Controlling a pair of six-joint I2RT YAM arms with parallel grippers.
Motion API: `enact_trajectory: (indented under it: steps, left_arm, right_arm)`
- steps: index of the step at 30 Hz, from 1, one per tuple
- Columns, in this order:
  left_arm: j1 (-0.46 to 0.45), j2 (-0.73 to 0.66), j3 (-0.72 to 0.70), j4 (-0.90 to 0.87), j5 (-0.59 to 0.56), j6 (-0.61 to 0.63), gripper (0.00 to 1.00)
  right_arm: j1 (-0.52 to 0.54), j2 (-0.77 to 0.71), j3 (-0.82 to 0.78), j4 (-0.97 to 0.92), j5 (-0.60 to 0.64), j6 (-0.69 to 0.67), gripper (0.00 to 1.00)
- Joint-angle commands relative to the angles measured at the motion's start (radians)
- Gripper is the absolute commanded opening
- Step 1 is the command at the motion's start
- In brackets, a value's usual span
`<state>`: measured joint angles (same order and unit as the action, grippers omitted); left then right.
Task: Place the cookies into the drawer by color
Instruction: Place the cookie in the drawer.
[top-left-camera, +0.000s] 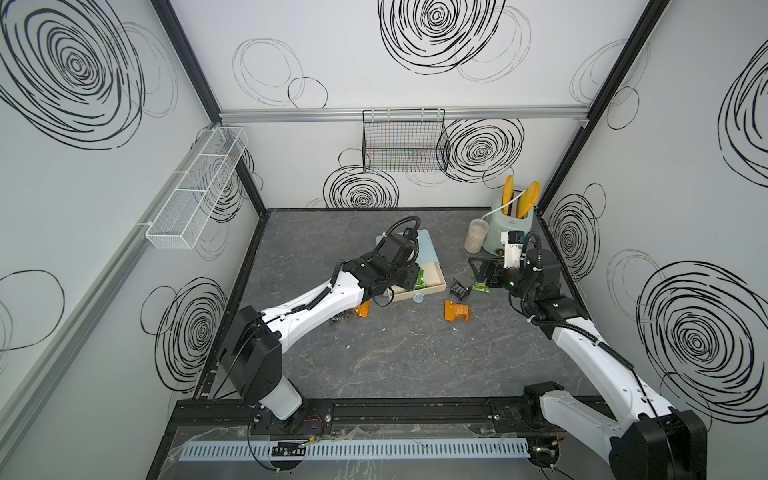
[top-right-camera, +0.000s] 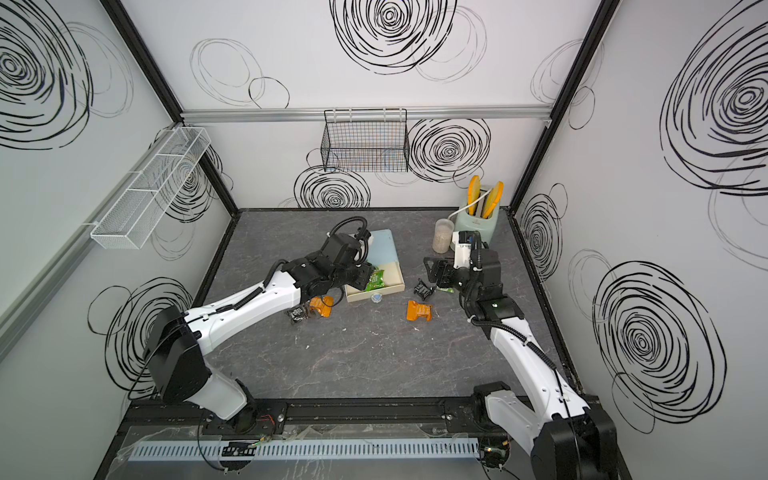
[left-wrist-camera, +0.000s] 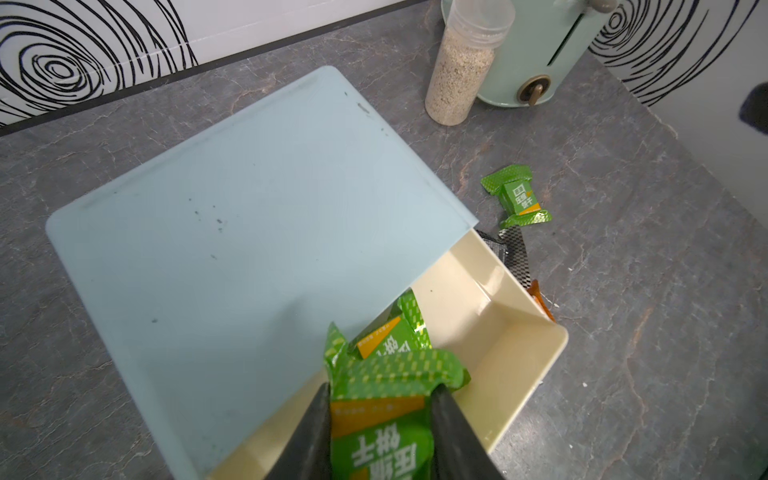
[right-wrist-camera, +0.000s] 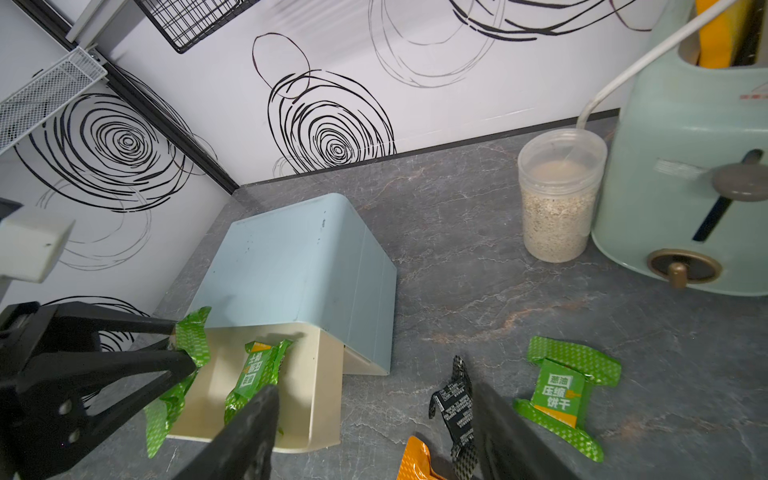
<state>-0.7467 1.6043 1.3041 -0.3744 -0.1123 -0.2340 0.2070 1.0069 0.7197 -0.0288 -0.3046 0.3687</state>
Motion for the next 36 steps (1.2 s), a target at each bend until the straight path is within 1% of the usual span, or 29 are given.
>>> enact_trajectory:
  steps: [1, 10, 14, 20, 23, 26, 28, 33, 36]
  left_arm:
    - [-0.011, 0.023, 0.043, -0.008, -0.038, 0.043, 0.20]
    - [-0.020, 0.069, 0.075, -0.042, -0.033, 0.055, 0.24]
    - [-0.021, 0.075, 0.078, -0.044, -0.027, 0.058, 0.28]
    - [-0.022, 0.085, 0.086, -0.056, -0.033, 0.071, 0.39]
    - [-0.023, 0.086, 0.091, -0.063, -0.044, 0.073, 0.47]
    - [-0.026, 0.082, 0.098, -0.069, -0.046, 0.078, 0.57]
    - [-0.029, 0.076, 0.101, -0.070, -0.050, 0.081, 0.62]
    - [-0.030, 0.061, 0.103, -0.068, -0.059, 0.086, 0.69]
    - [-0.030, 0.054, 0.096, -0.062, -0.059, 0.088, 0.67]
  right_arm:
    - [-0.006, -0.021, -0.015, -0.010, 0.009, -0.014, 0.75]
    - [-0.015, -0.023, -0.019, -0.014, 0.010, -0.017, 0.75]
    - [-0.018, -0.023, -0.022, -0.009, 0.009, -0.017, 0.75]
    - [-0.021, -0.022, -0.022, -0.008, 0.007, -0.016, 0.75]
    - [-0.022, -0.022, -0.022, -0.009, 0.007, -0.016, 0.75]
    - [-0.021, -0.020, -0.022, -0.007, 0.007, -0.016, 0.75]
    - [-0.021, -0.019, -0.022, -0.007, 0.006, -0.016, 0.75]
    - [-0.023, -0.017, -0.022, -0.004, 0.003, -0.015, 0.75]
    - [-0.023, -0.018, -0.022, -0.006, 0.003, -0.014, 0.75]
